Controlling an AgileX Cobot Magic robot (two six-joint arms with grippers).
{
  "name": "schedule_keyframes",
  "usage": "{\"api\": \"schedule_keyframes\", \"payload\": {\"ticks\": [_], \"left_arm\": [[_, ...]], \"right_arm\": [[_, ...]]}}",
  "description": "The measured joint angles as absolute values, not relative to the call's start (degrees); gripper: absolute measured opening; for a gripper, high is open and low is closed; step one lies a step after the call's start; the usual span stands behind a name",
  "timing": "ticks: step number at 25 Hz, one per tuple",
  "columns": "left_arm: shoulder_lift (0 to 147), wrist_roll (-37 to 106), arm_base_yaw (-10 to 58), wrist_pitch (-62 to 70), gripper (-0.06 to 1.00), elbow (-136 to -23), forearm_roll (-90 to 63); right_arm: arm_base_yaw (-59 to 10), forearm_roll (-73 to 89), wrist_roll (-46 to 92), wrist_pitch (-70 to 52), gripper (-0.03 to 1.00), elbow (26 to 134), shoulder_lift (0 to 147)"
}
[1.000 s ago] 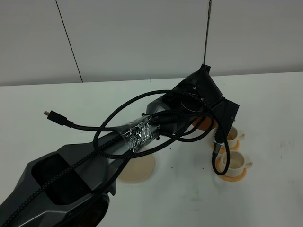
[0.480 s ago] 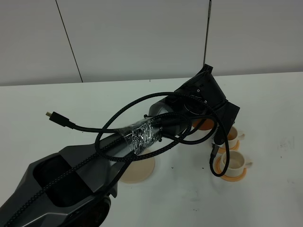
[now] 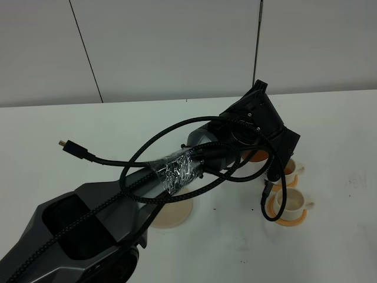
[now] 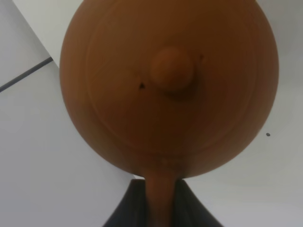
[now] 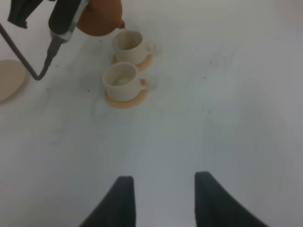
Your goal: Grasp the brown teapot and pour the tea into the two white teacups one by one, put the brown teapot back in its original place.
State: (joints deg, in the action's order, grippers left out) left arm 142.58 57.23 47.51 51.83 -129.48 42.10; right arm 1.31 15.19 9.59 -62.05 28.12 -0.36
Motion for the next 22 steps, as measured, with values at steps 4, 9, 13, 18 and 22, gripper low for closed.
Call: {"api": "schedule_keyframes", "payload": {"ticks": [4, 9, 13, 18, 22], "left_arm": [[142.58, 57.29, 47.51, 51.83, 0.17, -129.48, 42.1], [142.58, 57.29, 47.51, 51.83, 0.17, -129.48, 42.1], [142.58, 57.29, 47.51, 51.88, 0.17, -129.48, 42.1], [142.58, 57.29, 47.51, 52.27, 0.17, -129.48, 42.21], [142.58, 57.29, 47.51, 52.37, 0.17, -129.48, 42.21]], "right_arm": [[1.31, 15.19, 9.59, -62.05, 0.29, 28.12, -0.36], [1.31, 15.19, 9.59, -62.05, 0.29, 28.12, -0.36], [1.31, 15.19, 9.53, -62.05, 0.29, 28.12, -0.36], [1.31, 15.19, 9.53, -62.05, 0.29, 28.12, -0.36], [1.31, 15.19, 9.53, -62.05, 0.29, 28.12, -0.36]]}}
